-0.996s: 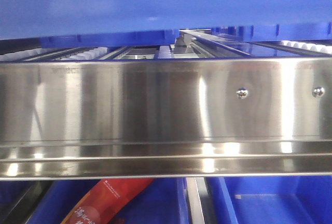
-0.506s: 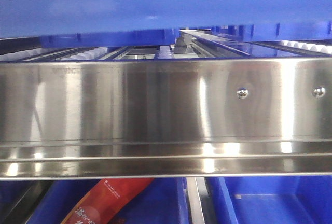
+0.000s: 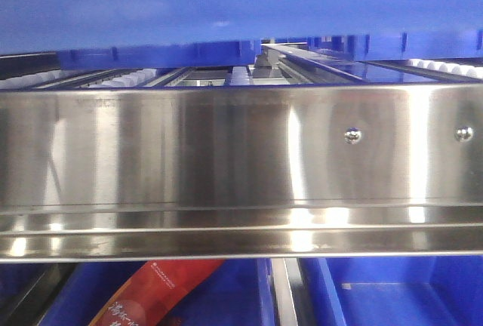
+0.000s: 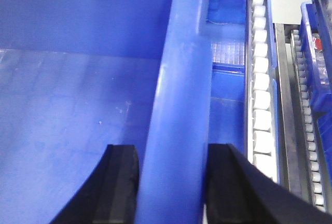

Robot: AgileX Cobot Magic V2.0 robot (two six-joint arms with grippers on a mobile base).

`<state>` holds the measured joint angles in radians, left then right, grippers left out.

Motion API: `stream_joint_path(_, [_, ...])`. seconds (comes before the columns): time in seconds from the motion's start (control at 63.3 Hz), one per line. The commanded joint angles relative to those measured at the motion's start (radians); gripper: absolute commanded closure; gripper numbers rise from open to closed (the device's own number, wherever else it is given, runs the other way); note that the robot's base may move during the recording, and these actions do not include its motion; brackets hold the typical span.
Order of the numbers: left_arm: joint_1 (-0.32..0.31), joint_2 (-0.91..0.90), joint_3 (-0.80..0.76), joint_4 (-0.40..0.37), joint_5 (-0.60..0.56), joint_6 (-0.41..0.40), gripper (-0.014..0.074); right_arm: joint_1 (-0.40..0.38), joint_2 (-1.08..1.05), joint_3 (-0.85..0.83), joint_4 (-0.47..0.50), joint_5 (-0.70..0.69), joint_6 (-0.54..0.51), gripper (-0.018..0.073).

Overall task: Move blue bin to conveyor side
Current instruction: 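Lift the blue bin with both grippers off the roller shelf, then pull the held blue bin back away from the rack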

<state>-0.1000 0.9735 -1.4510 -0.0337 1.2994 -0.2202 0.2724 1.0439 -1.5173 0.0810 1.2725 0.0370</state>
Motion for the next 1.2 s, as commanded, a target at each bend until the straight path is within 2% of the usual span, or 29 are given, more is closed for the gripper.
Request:
stream_joint_path(0.0, [-0.005,-0.021,-0.016,-0.019,-0.078,0.009,0.0605,0.001,-0.018,-0.015,-0.001,-0.103,-0.011,0.0638])
stream_joint_path(1.185, [-0.005,-0.021,-0.016,-0.019,-0.078,0.009,0.0605,0.001,-0.018,-0.015,-0.001,-0.107,-0.011,0.0638])
